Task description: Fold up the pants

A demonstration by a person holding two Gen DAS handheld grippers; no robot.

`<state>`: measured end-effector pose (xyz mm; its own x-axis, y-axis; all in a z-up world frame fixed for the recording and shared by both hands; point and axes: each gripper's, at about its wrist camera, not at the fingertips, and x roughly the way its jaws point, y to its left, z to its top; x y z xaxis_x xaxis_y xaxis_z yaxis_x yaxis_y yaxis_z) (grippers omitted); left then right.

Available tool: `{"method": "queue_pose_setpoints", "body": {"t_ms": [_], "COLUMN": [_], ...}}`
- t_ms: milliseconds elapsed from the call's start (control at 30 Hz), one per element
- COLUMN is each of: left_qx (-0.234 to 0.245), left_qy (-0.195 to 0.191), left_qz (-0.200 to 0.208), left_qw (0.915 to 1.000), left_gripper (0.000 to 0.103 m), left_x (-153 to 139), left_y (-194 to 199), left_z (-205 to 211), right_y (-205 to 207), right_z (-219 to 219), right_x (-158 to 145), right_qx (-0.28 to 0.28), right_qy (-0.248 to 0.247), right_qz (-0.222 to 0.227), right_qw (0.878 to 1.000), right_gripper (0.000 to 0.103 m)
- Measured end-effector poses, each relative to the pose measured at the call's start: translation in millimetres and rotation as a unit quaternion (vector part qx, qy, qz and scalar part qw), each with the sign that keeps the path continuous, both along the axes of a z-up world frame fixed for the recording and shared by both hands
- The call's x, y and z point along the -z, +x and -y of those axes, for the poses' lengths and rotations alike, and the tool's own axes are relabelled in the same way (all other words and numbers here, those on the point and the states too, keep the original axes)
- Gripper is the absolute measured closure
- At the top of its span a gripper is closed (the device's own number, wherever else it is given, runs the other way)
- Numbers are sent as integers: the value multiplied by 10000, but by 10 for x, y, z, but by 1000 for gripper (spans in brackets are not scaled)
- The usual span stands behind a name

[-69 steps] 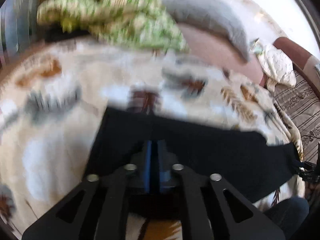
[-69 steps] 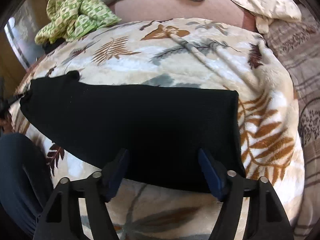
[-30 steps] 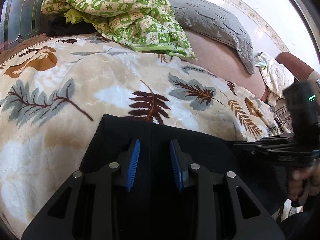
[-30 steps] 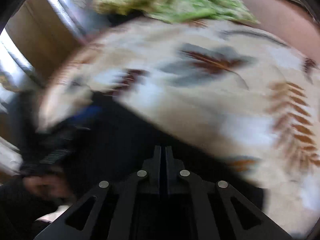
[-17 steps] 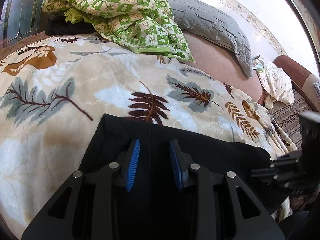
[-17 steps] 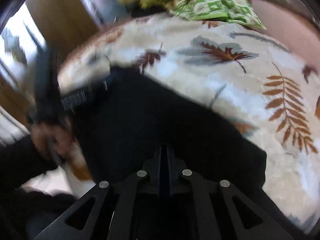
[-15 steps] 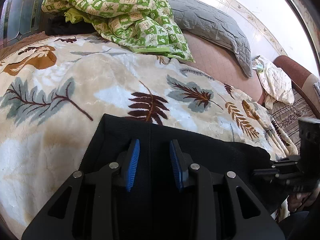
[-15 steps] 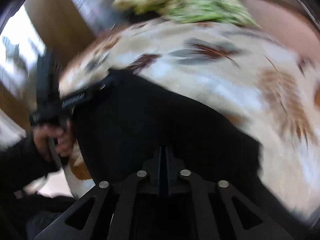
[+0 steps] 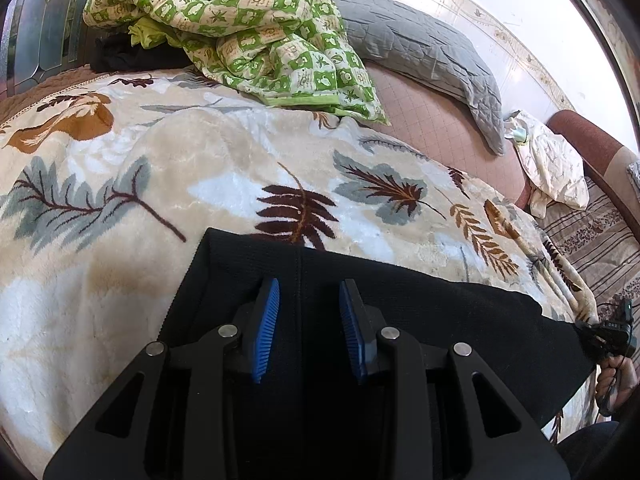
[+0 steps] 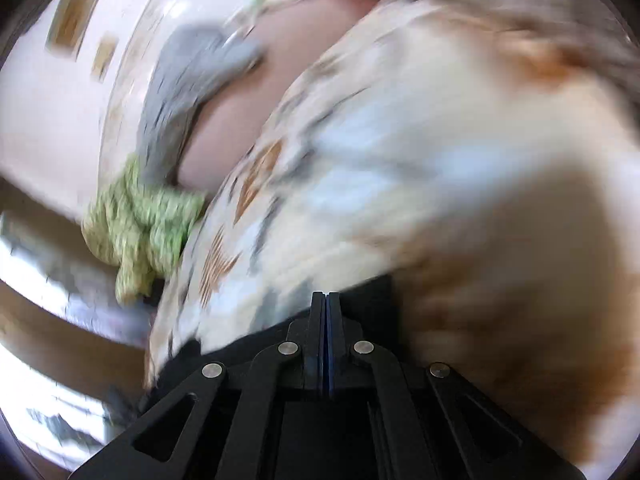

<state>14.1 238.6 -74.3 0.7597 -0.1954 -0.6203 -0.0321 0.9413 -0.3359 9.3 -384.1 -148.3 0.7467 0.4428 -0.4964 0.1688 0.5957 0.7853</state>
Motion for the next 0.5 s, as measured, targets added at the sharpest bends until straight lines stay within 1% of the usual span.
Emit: {"method": "queue_pose_setpoints", "body": {"t_ms": [33,67,100,133,200,233,267,300,333,367,400,433,467,500], "left_qx": [-1,1,1,1,5,-6,-42,-127,-160,-135,-189,-175,-149,-134], "left_qy": [1,5,-1,3,9,-4,3,39,-37,-192,-242,-317,-297,-224], "left_qz": [-1,2,0,0,-10,-16,-32,-100,-134,-161,-241,-257,-279,-290], "left_qw": [10000,10000,10000,10000,10000,10000,10000,9999,9998,9996,9992,9990,9991,9992], "left_gripper": [73,73,73,73,73,76,81,92,94,98,101,101,101,101], "left_x": [-2,1,0,-2,-1,-6,-9,-7,1,12,26,29,27,16], "left_y": [-1,0,1,1,3,2,4,19,29,40,58,61,68,71], "left_z": [1,-1,-2,1,-4,-13,-24,-61,-111,-167,-226,-247,-243,-221], "right_y": [-94,-149,-239,-320,-495,-572,-610,-642,-661,-671,-688,-761,-789,-843], "right_z": [50,39,-18,-32,-177,-335,-451,-544,-639,-675,-636,-539,-448,-364], "right_x": [-37,-98,-216,-293,-442,-491,-494,-481,-382,-277,-154,18,83,87], "right_qx": [164,213,187,140,-141,-423,-616,-747,-859,-844,-681,-394,-175,57], "right_qy": [-52,-169,-335,-334,3,148,115,24,2,15,-19,339,641,859], "right_qz": [-38,-27,125,294,828,1046,1039,934,614,308,-57,-218,-314,-281], "right_qw": [9998,9996,9992,9989,9965,9935,9926,9928,9944,9960,9977,9984,9973,9959], "right_gripper": [103,94,94,94,90,82,73,71,71,73,83,103,103,103]}}
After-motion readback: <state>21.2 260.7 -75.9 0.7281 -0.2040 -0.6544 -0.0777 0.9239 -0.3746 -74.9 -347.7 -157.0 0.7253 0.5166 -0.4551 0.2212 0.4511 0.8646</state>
